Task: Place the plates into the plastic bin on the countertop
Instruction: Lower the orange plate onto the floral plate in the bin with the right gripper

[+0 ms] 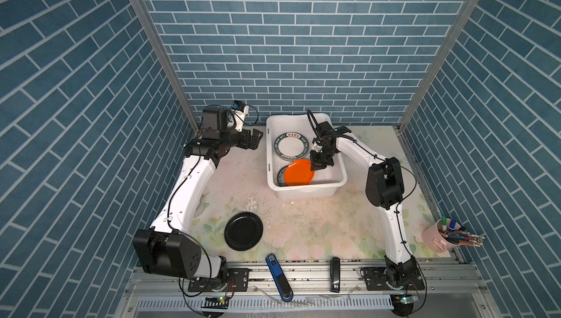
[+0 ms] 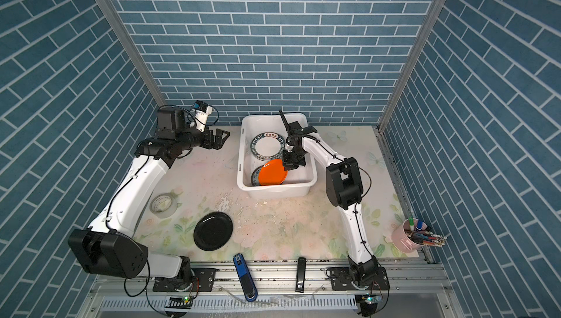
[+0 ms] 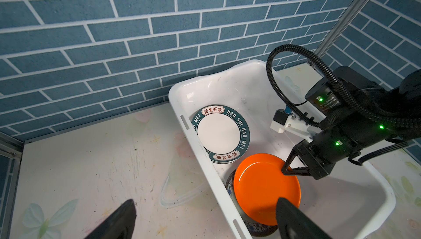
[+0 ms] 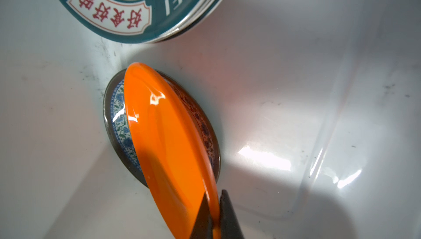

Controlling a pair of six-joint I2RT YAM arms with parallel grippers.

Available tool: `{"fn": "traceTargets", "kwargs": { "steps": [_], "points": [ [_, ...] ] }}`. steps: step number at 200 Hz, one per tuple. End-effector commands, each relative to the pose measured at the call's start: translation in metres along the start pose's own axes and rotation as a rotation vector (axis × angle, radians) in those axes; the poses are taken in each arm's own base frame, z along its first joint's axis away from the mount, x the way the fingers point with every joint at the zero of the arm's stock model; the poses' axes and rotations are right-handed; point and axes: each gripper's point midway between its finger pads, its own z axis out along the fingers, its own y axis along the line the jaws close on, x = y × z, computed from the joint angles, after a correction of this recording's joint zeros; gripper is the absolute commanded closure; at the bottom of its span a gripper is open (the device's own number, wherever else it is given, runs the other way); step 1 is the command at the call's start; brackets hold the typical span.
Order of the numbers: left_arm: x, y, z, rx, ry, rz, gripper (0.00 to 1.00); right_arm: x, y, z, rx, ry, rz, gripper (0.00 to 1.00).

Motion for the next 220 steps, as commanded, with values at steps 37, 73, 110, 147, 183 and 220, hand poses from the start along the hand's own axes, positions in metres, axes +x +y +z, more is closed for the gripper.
{"fn": "traceTargets", "kwargs": {
  "steps": [37, 73, 110, 147, 183, 220],
  "points": [
    [-0.009, -0.003, -0.003, 0.016, -0.020, 0.000, 0.03, 0.003, 0.009, 0.005, -0.047, 0.013, 0.026, 1.00],
    [-0.009, -0.005, -0.003, 0.023, -0.022, -0.005, 0.03, 0.006, 0.009, 0.011, -0.061, 0.036, 0.041, 1.00],
    [-0.010, -0.004, -0.003, 0.018, -0.025, -0.003, 0.03, 0.008, 0.011, 0.015, -0.070, 0.045, 0.043, 1.00],
    [-0.010, -0.004, -0.002, 0.025, -0.024, -0.014, 0.03, 0.010, 0.011, 0.018, -0.078, 0.059, 0.049, 0.99],
    [-0.009, -0.004, -0.001, 0.021, -0.023, -0.017, 0.03, 0.012, 0.012, 0.021, -0.085, 0.070, 0.052, 0.98],
    [-0.008, -0.004, -0.001, 0.022, -0.021, -0.022, 0.03, 0.015, 0.012, 0.025, -0.090, 0.087, 0.060, 0.96]
  ]
}}
